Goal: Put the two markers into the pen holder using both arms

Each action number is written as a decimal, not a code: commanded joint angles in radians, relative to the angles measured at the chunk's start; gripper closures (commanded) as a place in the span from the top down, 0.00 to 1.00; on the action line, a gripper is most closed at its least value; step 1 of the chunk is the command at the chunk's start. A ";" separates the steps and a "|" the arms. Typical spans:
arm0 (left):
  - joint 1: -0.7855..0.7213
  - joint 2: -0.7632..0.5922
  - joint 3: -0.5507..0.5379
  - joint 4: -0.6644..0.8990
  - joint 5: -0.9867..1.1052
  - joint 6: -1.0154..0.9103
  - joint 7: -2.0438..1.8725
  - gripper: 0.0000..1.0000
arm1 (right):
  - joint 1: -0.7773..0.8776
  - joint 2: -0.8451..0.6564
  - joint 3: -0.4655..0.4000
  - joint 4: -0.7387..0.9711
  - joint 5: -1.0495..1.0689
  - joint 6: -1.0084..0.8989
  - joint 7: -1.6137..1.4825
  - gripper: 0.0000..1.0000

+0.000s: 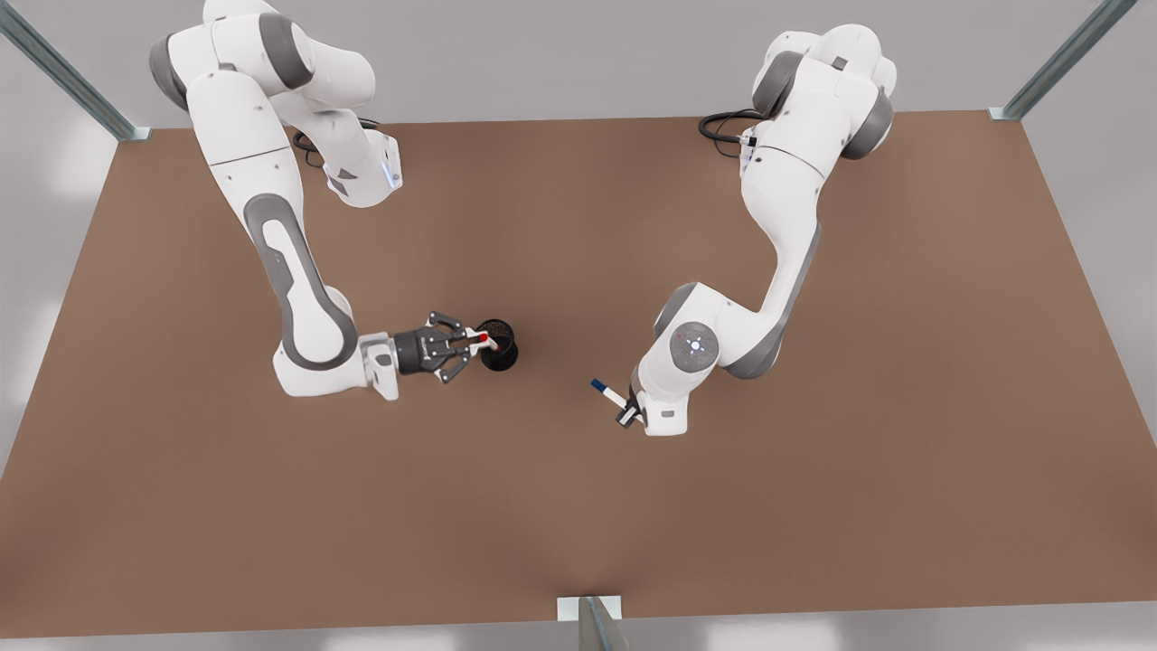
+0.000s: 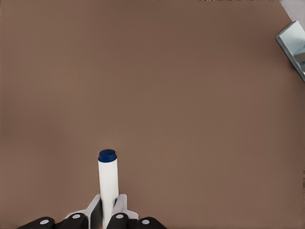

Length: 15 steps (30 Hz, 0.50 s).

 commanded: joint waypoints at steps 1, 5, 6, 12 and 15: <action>0.002 -0.001 0.000 0.001 -0.001 0.002 -0.098 0.28 | 0.002 0.004 0.001 -0.004 0.006 -0.026 -0.587 0.26; 0.004 -0.001 0.000 0.001 0.001 0.002 -0.096 0.28 | 0.004 0.010 0.001 -0.034 0.006 -0.025 -0.616 0.26; 0.004 -0.001 0.000 0.001 0.001 0.002 -0.096 0.28 | 0.005 0.014 0.001 -0.034 0.006 -0.019 -0.615 0.26; 0.004 -0.001 0.000 0.002 0.001 0.002 -0.096 0.28 | -0.002 -0.027 0.001 -0.068 0.006 -0.045 -0.605 0.25; 0.004 0.000 0.000 0.002 0.001 0.002 -0.095 0.28 | -0.009 -0.050 -0.001 -0.110 0.006 -0.068 -0.607 0.25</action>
